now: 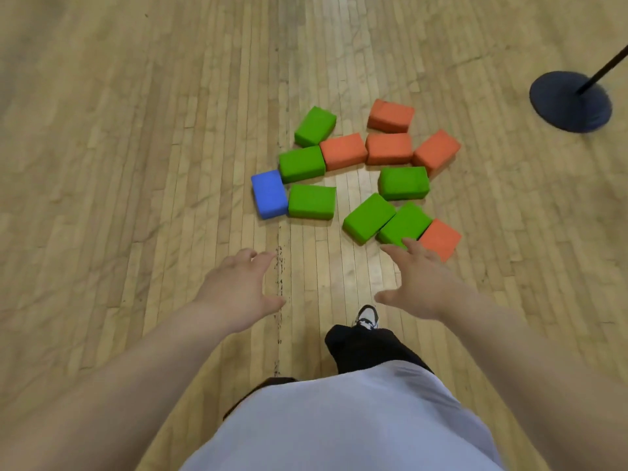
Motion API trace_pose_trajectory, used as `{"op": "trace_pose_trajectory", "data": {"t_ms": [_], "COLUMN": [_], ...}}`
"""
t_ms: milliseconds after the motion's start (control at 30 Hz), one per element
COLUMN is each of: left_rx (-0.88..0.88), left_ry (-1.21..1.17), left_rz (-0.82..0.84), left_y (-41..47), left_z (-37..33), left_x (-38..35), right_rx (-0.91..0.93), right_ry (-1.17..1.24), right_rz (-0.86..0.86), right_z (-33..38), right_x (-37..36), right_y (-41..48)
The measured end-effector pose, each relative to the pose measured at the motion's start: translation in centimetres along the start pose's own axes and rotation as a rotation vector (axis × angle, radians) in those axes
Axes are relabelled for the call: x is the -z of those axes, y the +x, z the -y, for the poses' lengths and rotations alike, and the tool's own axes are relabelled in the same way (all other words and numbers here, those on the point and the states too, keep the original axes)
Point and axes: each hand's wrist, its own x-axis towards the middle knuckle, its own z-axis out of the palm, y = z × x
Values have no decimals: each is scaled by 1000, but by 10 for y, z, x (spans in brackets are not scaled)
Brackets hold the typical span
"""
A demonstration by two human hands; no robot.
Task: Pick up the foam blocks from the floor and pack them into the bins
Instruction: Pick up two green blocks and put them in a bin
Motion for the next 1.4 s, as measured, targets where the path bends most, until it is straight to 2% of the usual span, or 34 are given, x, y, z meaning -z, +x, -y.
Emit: {"op": "trace_pose_trajectory", "data": {"t_ms": [300,467,600,733,900,1033,1133,1200,1333,1400], "left_rx": [65,-25,-104,-163,-185,-178,-176,-169,-202,-275], "left_ry": [-47,10,89,125,167,234,316,342,324,294], "left_rz": [34,84,104,218,289,308,337,353,309,334], "left_y": [175,327,471,610,762,848,887,898,895,890], "left_z": [-35,-34,-34,-31,-12,6,30,47,52,46], "left_x": [99,131,130,65,-78,-190,-238,-252,-244,-230], "right_rx": [34,-70,-205,-289,-284,-344,-380,-375,-338,-307], "right_ry": [-54,-2,52,66,-35,-96,-122,-161,-135,-111], "right_rz": [78,120,144,256,347,396,424,382,271,272], "right_z": [-40,-60,-90,-120,-162,-199,-216,-221,-230,-230], "right_x": [130,147,137,78,-40,-138,-189,-206,-199,-190], "right_y": [195,321,432,561,720,806,828,830,815,804]}}
